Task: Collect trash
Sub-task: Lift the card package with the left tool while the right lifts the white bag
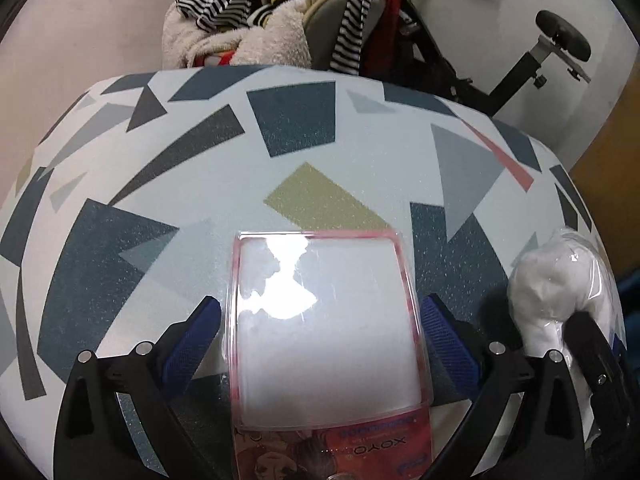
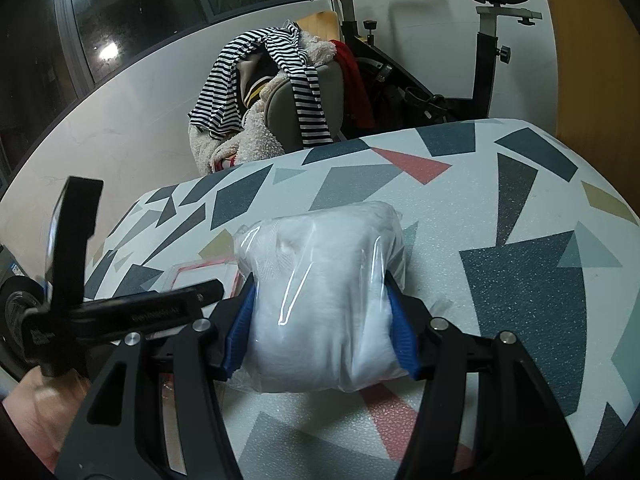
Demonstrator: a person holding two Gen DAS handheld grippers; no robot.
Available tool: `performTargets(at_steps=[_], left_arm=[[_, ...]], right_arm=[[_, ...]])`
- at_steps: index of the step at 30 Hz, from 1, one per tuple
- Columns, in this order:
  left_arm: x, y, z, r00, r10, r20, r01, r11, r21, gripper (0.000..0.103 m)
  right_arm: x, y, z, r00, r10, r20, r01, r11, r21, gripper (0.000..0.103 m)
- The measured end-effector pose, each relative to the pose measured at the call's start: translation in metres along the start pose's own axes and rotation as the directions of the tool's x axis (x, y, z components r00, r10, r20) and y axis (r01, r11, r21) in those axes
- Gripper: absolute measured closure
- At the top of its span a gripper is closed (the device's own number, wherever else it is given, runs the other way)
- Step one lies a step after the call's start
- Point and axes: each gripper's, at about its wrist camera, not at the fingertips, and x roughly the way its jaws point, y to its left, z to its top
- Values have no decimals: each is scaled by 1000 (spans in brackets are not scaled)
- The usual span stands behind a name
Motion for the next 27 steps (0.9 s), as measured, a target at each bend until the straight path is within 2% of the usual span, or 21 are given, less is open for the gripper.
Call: performTargets(at_steps=[3, 7, 10, 21, 27], left_arm=[[0, 2, -1, 1000, -24, 0, 24, 1000, -12, 9], [1, -1, 0, 1000, -24, 4, 24, 999, 21, 7], [4, 3, 2, 999, -36, -9, 36, 999, -1, 5], [3, -9, 0, 999, -38, -7, 38, 998, 45, 5], [1, -4, -3, 998, -55, -3, 55, 997, 52, 9]], right_arm=[[1, 0, 1, 1000, 1, -1, -1, 1000, 0, 43], [1, 0, 1, 1000, -1, -2, 1, 1000, -4, 43], [1, 0, 1, 1000, 0, -1, 0, 1000, -3, 43], [1, 0, 1, 1000, 1, 1, -1, 1000, 0, 43], [1, 2, 0, 1000, 3, 1, -3, 1000, 2, 43]])
